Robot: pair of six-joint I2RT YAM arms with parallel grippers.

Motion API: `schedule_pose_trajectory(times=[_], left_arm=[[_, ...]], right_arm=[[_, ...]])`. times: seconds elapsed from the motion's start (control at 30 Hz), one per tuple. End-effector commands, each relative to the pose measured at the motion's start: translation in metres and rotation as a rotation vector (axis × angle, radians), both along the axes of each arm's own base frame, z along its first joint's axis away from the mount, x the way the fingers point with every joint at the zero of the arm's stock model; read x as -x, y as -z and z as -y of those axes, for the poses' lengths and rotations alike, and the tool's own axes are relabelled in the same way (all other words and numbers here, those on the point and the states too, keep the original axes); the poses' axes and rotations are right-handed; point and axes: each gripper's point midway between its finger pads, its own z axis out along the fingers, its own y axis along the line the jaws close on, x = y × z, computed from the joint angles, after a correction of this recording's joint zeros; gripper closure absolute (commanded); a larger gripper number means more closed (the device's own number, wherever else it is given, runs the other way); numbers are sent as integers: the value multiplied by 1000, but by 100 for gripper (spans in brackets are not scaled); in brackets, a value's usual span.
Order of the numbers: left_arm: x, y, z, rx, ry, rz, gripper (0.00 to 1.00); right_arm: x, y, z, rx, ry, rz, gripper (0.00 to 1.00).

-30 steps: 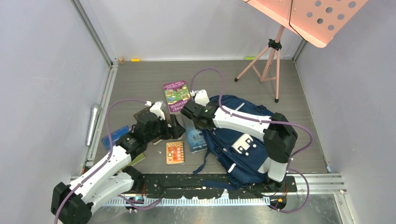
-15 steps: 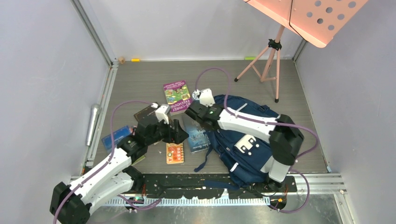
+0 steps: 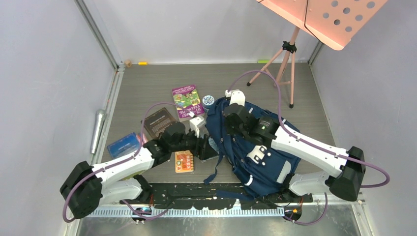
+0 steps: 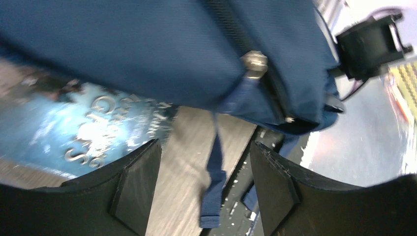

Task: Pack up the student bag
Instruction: Unzip the student bag at the center of the board.

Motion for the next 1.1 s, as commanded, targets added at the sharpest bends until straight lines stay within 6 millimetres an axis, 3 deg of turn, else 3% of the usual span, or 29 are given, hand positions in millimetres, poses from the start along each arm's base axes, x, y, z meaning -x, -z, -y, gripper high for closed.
schedule_pose_trajectory(times=[0.0,0.3,0.5,0.7,0.87,1.03,1.07], left_arm=[[10,-57,34,64,79,297,32],[-4,-60,29,-93,-98,529,40],[-15,-53,34,-127,-128,577,41],[-22,-63,40,-77,-158,624,44],[-21,-54,51,-83,-123,614,45],[-21,-46,54,-99,-115,602,57],[-22,-45,54,-100,-122,602,64]], right_arm=[[12,-7,4,-3,-57,-4,100],[13,-13,4,-16,-59,-1,100],[14,-16,0,-32,-72,-4,100],[16,-15,0,-46,-74,-10,100],[17,-14,-1,-47,-72,-15,100],[17,-16,0,-54,-71,-12,100],[17,-15,0,-53,-71,-13,100]])
